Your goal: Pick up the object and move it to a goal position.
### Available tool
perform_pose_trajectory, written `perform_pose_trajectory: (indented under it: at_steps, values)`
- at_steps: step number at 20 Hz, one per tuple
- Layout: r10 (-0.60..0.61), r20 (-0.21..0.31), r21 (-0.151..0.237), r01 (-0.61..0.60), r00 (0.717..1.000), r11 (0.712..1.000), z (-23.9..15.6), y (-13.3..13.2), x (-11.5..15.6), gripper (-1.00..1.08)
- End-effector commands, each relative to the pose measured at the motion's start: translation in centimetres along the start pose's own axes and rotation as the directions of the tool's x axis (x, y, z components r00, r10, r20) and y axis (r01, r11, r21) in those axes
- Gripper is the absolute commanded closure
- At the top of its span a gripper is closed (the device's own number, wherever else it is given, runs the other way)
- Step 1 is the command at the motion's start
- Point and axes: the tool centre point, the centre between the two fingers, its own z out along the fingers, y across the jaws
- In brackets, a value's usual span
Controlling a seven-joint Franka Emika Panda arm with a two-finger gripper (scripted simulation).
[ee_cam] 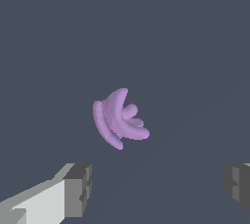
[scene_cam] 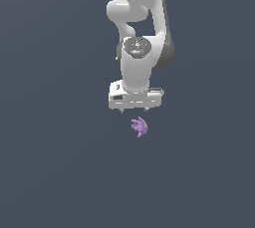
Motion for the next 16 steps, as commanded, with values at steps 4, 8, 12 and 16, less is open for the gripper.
perform_pose_trajectory:
  at_steps: [4, 8, 12, 16]
  values:
    - [-0.033, -0.001, -0.002, 0.033, 0.999, 0.999, 0.4, -0.2, 0.1, -0.92]
    - [-0.090, -0.003, -0.006, 0.090, 0.996, 0.996, 1.2, -0.6, 0.4, -0.92]
    - [-0.172, -0.005, -0.011, 0.172, 0.985, 0.985, 2.3, -1.1, 0.7, -0.92]
    - [-0.274, -0.007, -0.016, 0.274, 0.962, 0.962, 3.6, -1.8, 1.1, -0.92]
